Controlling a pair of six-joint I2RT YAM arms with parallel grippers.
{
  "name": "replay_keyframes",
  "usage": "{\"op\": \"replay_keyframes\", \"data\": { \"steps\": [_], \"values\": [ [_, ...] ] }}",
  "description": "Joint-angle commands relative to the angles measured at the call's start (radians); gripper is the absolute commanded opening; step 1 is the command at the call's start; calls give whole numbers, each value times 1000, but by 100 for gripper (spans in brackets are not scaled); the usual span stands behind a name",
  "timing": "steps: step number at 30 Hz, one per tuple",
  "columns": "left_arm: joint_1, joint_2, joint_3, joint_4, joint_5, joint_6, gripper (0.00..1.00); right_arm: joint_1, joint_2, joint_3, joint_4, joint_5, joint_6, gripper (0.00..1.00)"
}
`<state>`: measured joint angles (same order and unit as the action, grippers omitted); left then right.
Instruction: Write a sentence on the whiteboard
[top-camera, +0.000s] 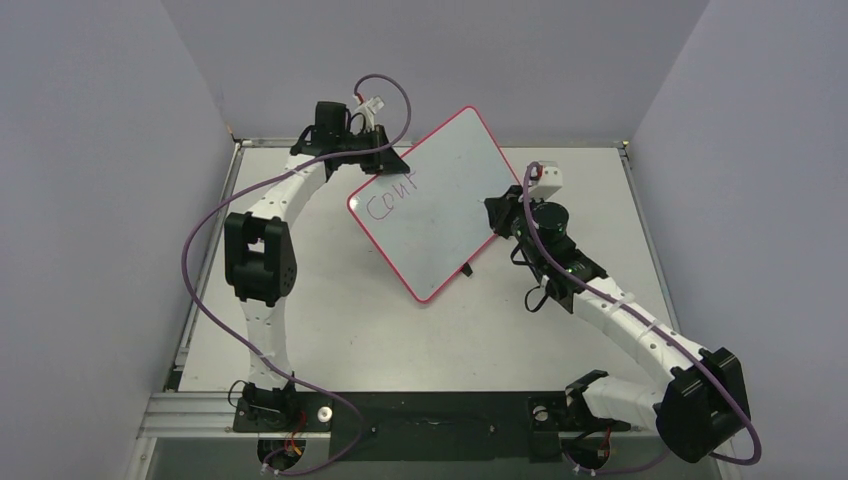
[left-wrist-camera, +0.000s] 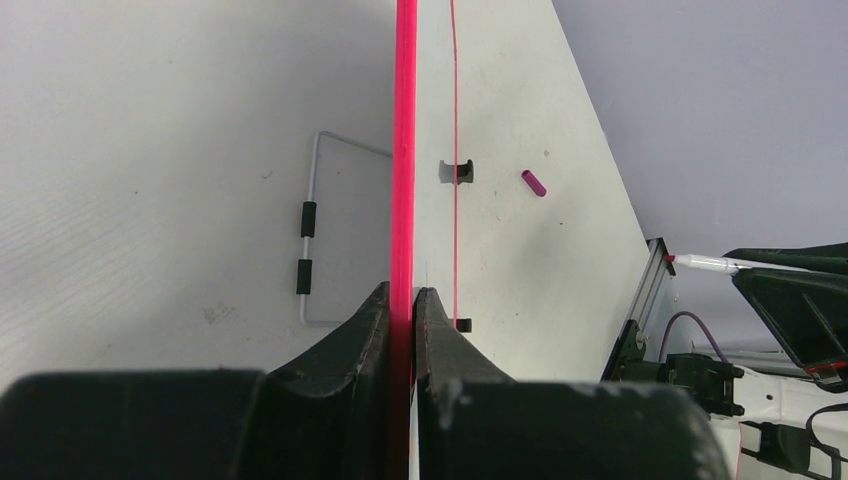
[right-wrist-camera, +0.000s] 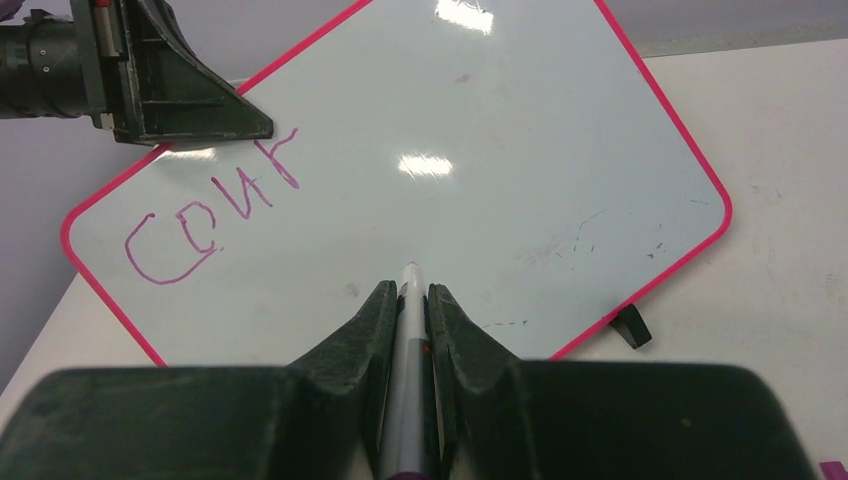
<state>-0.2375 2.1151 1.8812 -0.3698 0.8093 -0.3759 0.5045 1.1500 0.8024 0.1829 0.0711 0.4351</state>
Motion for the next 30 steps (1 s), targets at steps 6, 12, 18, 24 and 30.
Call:
{"op": "replay_keyframes", "data": {
  "steps": [6, 12, 18, 24, 30],
  "values": [
    [-41, 7, 45, 7, -76, 98, 0, 10, 34, -7, 127, -60, 12, 0],
    [-45, 2, 40, 5, -79, 99, 0, 59, 135, 72, 151, -61, 39, 0],
    [-48, -1, 34, 6, -80, 102, 0, 83, 255, 183, 183, -62, 58, 0],
    [-49, -8, 31, 7, -78, 103, 0, 70, 358, 309, 191, -63, 68, 0],
    [-48, -10, 30, 8, -75, 103, 0, 58, 462, 389, 197, -63, 83, 0]
  ]
}}
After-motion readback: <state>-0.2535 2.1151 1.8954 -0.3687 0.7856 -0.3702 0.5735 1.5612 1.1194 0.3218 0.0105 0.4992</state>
